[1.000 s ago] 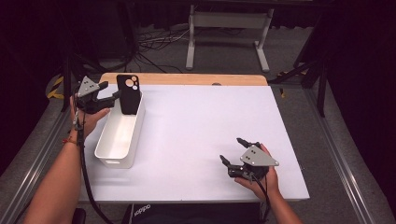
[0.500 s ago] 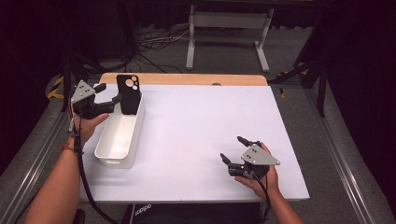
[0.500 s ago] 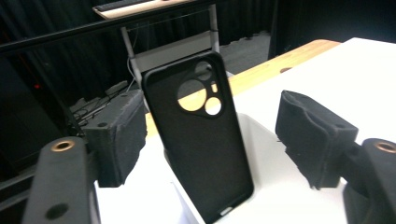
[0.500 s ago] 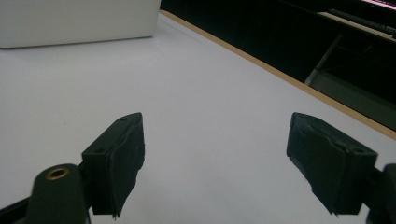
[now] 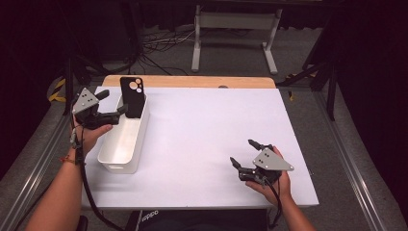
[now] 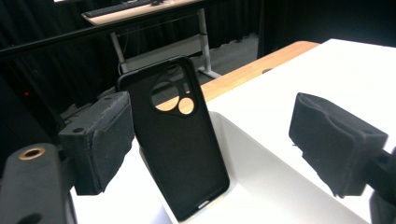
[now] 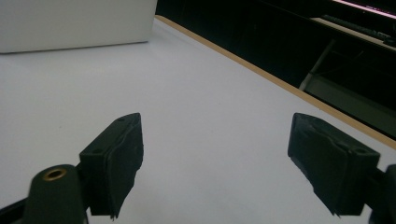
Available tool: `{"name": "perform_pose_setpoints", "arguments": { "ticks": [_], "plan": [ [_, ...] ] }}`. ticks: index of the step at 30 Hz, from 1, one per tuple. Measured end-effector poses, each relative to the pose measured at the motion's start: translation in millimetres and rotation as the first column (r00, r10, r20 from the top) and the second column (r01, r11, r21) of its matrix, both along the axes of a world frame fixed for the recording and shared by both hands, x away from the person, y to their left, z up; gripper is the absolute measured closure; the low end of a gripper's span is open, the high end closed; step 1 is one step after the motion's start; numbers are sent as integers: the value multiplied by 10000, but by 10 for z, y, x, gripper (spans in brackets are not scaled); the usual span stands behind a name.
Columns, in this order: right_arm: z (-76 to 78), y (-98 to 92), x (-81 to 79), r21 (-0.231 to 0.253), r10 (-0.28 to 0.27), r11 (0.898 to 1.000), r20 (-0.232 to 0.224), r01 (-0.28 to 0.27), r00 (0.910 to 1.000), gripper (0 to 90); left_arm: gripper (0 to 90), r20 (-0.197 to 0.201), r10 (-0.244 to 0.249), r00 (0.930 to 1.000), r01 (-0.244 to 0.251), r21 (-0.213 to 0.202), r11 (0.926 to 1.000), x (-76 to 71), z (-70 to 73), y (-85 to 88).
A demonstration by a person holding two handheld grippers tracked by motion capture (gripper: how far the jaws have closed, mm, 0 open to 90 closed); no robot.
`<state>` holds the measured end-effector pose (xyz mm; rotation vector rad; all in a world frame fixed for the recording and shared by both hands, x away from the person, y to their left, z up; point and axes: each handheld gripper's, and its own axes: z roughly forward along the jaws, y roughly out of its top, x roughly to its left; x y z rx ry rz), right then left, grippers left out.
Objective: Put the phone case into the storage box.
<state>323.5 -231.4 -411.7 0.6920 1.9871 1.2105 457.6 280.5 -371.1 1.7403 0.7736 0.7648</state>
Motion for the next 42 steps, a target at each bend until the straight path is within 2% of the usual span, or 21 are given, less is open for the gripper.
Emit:
{"name": "perform_pose_setpoints", "arguments": {
  "ticks": [5, 7, 10, 11, 17, 22, 25, 28, 34, 35, 42],
  "plan": [
    [7, -16, -11, 47, 40, 10000, -9, -40, 10000, 191, 120, 23, -120, 9999, 120, -101, 9999, -83, -9, -28],
    [4, -15, -23, -41, 77, 10000, -1, -77, 10000, 191, 117, 119, -162, 9998, 161, 53, 9999, -117, -16, -70],
    [6, -23, -48, -100, 61, 9999, 20, -60, 10000, 189, 102, 211, -313, 9993, 311, 94, 9995, -162, 9, -112],
    [10, -26, -57, -63, 35, 10000, 35, -35, 10000, 187, 95, 276, -329, 9991, 329, -6, 9995, -185, 15, -132],
    [41, -27, -92, -53, 78, 10000, 30, -78, 10000, 178, 80, 543, -715, 9960, 706, 177, 9973, -319, 75, -183],
    [47, -11, -93, -68, 168, 9998, 17, -167, 9999, 169, 75, 733, -994, 9923, 987, 143, 9950, -403, 94, -253],
    [46, -5, -97, -65, 184, 9998, 21, -184, 9998, 168, 72, 826, -1092, 9906, 1067, 334, 9937, -455, 109, -298],
    [44, -7, -98, -71, 191, 9998, 11, -191, 9998, 167, 67, 686, -1269, 9895, 1256, 238, 9918, -485, 105, -323],
    [49, 0, -99, -100, 195, 9998, 38, -195, 9998, 167, 61, 891, -1404, 9861, 1406, 37, 9901, -553, 113, -352],
    [51, 0, -101, -60, 231, 9997, 25, -231, 9997, 167, 61, 891, -1493, 9848, 1486, 144, 9888, -567, 124, -357],
    [49, 0, -102, -83, 198, 9998, 14, -197, 9998, 153, 62, 920, -1825, 9789, 1827, 62, 9832, -622, 129, -415]
  ]
}}
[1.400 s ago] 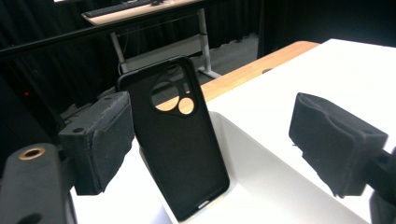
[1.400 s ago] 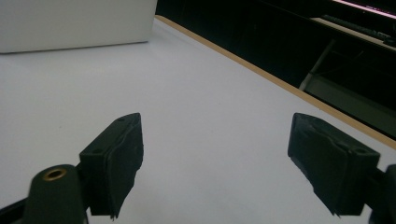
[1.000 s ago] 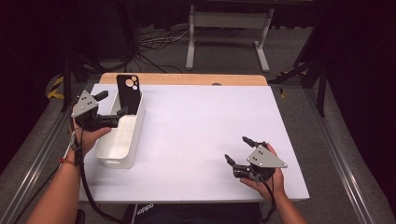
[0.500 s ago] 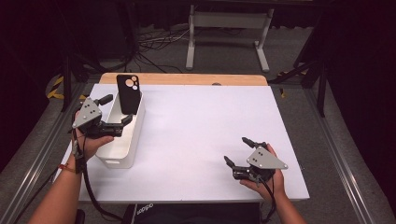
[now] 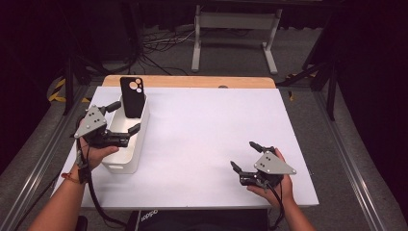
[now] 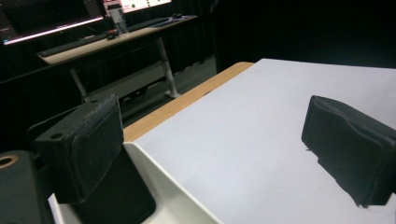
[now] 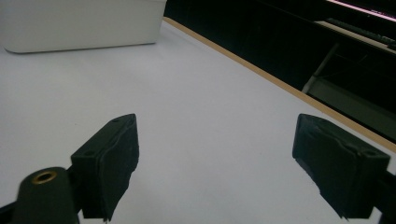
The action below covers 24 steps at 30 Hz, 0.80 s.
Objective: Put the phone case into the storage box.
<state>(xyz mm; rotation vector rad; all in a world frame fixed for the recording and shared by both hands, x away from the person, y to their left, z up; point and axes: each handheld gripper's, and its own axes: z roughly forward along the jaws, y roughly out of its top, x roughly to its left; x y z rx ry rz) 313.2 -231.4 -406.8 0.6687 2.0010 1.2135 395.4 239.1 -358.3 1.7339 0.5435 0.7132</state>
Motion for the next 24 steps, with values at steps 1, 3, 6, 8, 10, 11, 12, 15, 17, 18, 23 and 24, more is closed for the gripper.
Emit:
{"name": "perform_pose_setpoints", "arguments": {
  "ticks": [1, 3, 6, 8, 10, 11, 12, 15, 17, 18, 23, 24],
  "plan": [
    [1, 0, -2, -30, -1, 10000, 14, 1, 10000, 151, 59, -2, -88, 10000, 88, -41, 10000, -9, -3, -10],
    [2, -2, -5, 11, 18, 10000, 22, -18, 10000, 144, 56, -14, -184, 9998, 184, 14, 9998, -27, -4, -25],
    [12, -7, -18, 30, 161, 9999, 15, -161, 9999, 128, 39, 112, -265, 9996, 265, 17, 9996, -57, -10, -43],
    [17, -12, -27, 127, 233, 9996, 34, -233, 9997, 122, 39, 206, -301, 9993, 299, 90, 9995, -88, -4, -49],
    [20, -14, -30, 137, 224, 9997, 39, -224, 9997, 118, 40, 239, -411, 9989, 409, 81, 9991, -109, -4, -62],
    [22, -10, -31, 108, 162, 9998, 31, -163, 9999, 116, 39, 270, -446, 9986, 443, 95, 9990, -118, -5, -72],
    [23, -10, -33, 93, 172, 9998, 39, -172, 9998, 117, 39, 275, -510, 9983, 507, 115, 9986, -134, -6, -87],
    [23, -12, -26, 130, 214, 9997, -1, -214, 9998, 113, 38, 252, -674, 9974, 672, 110, 9977, -162, -7, -118],
    [19, -8, -25, 138, 238, 9996, -16, -237, 9997, 110, 39, 307, -666, 9973, 663, 110, 9977, -192, -13, -150],
    [16, -4, -27, 135, 227, 9997, -28, -227, 9997, 110, 40, 363, -613, 9975, 607, 200, 9980, -207, -17, -165],
    [22, 7, -60, 144, 166, 9998, 184, -169, 9997, 127, 39, 516, -661, 9965, 649, 229, 9976, -275, -62, -231],
    [26, 14, -65, 143, 180, 9997, 186, -183, 9997, 126, 38, 516, -661, 9965, 649, 229, 9976, -275, -62, -231]
  ]
}}
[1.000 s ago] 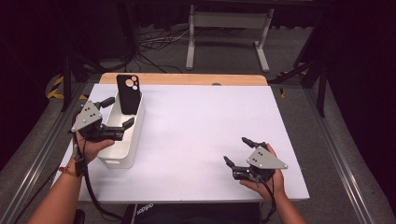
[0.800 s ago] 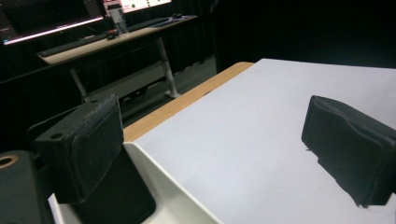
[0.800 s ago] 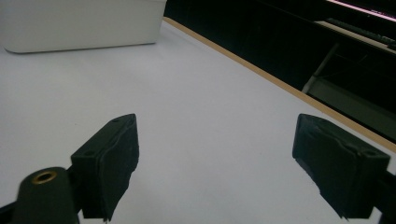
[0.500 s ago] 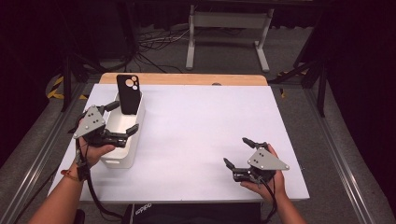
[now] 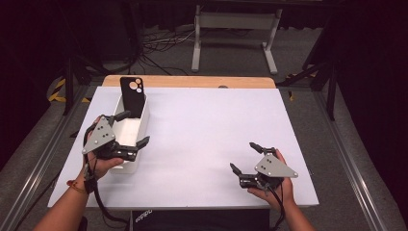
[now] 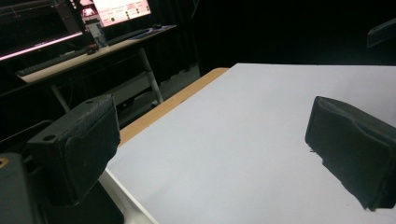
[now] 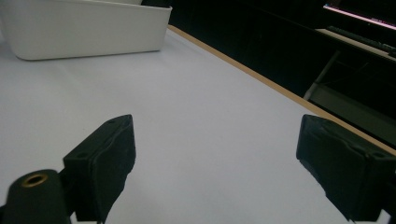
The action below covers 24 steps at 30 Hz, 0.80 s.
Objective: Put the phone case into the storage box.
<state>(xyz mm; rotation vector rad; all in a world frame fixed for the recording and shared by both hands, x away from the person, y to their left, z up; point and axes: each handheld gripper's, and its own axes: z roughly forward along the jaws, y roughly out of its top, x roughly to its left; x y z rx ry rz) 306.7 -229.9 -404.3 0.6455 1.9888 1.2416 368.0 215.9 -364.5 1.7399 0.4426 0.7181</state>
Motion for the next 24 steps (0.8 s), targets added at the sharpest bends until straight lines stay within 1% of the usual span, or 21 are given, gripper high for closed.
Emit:
{"name": "perform_pose_setpoints", "arguments": {
  "ticks": [1, 3, 8, 11, 12, 13, 15, 16, 17, 18, 19, 20, 21, 23, 24],
  "plan": [
    [0, 4, -2, -32, 49, 10000, -4, -49, 10000, 126, 35, -83, -24, 10000, 24, -12, 10000, -24, -13, -20],
    [-7, 14, -4, -78, 40, 10000, -26, -40, 10000, 126, 34, -90, -133, 9999, 133, 14, 9999, -47, -24, -36],
    [-13, 36, -26, -98, 89, 9999, 65, -88, 9999, 126, 34, -91, -265, 9996, 265, 47, 9996, -98, -51, -85],
    [-19, 70, -42, -273, 206, 9994, 82, -204, 9998, 126, 34, -33, -390, 9992, 391, 117, 9992, -133, -65, -124],
    [-21, 74, -44, -286, 229, 9993, 82, -226, 9997, 126, 35, -74, -457, 9989, 458, 120, 9989, -152, -71, -142],
    [-23, 80, -47, -281, 243, 9993, 61, -242, 9997, 126, 35, 23, -469, 9989, 468, 195, 9987, -159, -72, -147],
    [-25, 89, -50, -340, 265, 9991, 35, -264, 9996, 126, 35, -15, -584, 9983, 585, 206, 9981, -205, -89, -176],
    [-26, 92, -49, -353, 272, 9990, 24, -271, 9996, 126, 36, -15, -683, 9977, 683, 224, 9974, -222, -92, -182],
    [-27, 94, -47, -327, 273, 9991, 23, -272, 9996, 126, 35, 26, -705, 9975, 704, 272, 9971, -229, -92, -186],
    [-28, 96, -45, -304, 272, 9992, 28, -271, 9996, 126, 34, -36, -745, 9972, 746, 286, 9968, -243, -95, -194],
    [-28, 99, -44, -288, 284, 9992, 18, -284, 9996, 126, 33, 0, -701, 9975, 701, 276, 9972, -257, -100, -199],
    [-30, 103, -44, -274, 297, 9992, -8, -297, 9996, 126, 29, 26, -753, 9972, 751, 356, 9965, -269, -101, -198],
    [-32, 108, -43, -290, 316, 9991, -31, -317, 9995, 126, 24, -19, -752, 9972, 752, 303, 9967, -289, -110, -208],
    [-34, 115, -45, -312, 328, 9990, -44, -329, 9995, 126, 20, 70, -745, 9972, 743, 350, 9966, -312, -117, -214],
    [-36, 117, -47, -306, 343, 9989, -44, -344, 9994, 126, 17, -15, -799, 9968, 799, 267, 9964, -326, -125, -221]
  ]
}}
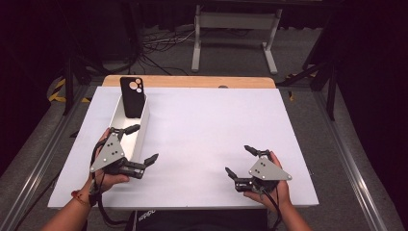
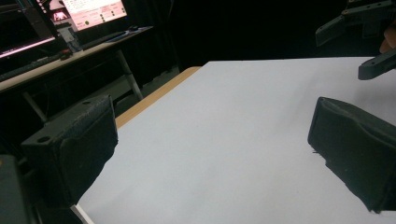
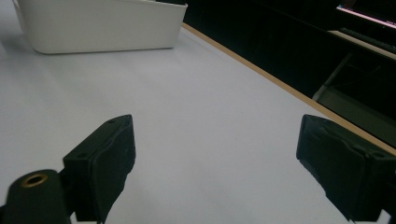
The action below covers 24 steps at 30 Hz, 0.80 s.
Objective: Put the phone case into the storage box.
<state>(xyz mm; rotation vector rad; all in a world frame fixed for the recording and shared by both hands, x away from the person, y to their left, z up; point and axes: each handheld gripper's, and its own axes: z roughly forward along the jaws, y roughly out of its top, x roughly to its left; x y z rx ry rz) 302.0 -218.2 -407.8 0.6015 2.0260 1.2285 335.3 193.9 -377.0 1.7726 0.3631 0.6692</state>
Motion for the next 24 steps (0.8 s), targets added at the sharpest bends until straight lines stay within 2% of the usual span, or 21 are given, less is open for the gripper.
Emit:
{"name": "perform_pose_setpoints", "arguments": {
  "ticks": [2, 5, 9, 17, 21, 24],
  "plan": [
    [-1, 5, -5, 2, 15, 10000, -22, -15, 10000, 126, 18, -167, -141, 9998, 141, -7, 9999, -27, -22, -16],
    [-6, 9, -17, 2, 32, 10000, -79, -32, 10000, 126, 17, -169, -207, 9996, 210, 212, 9996, -72, -54, -41],
    [-4, 9, -27, -84, -1, 10000, -20, 1, 10000, 126, 18, -272, -269, 9993, 275, 200, 9994, -107, -89, -50],
    [-17, 19, -22, -134, -91, 9999, 23, 91, 10000, 126, 20, -421, -368, 9984, 386, 431, 9983, -194, -204, -46],
    [-25, 30, -32, -200, -23, 9998, 31, 23, 10000, 126, 22, -621, -363, 9974, 398, 557, 9977, -219, -269, -48],
    [-29, 33, -39, -244, 26, 9997, 75, -25, 10000, 125, 25, -820, -426, 9957, 465, 460, 9979, -243, -325, -48]
  ]
}}
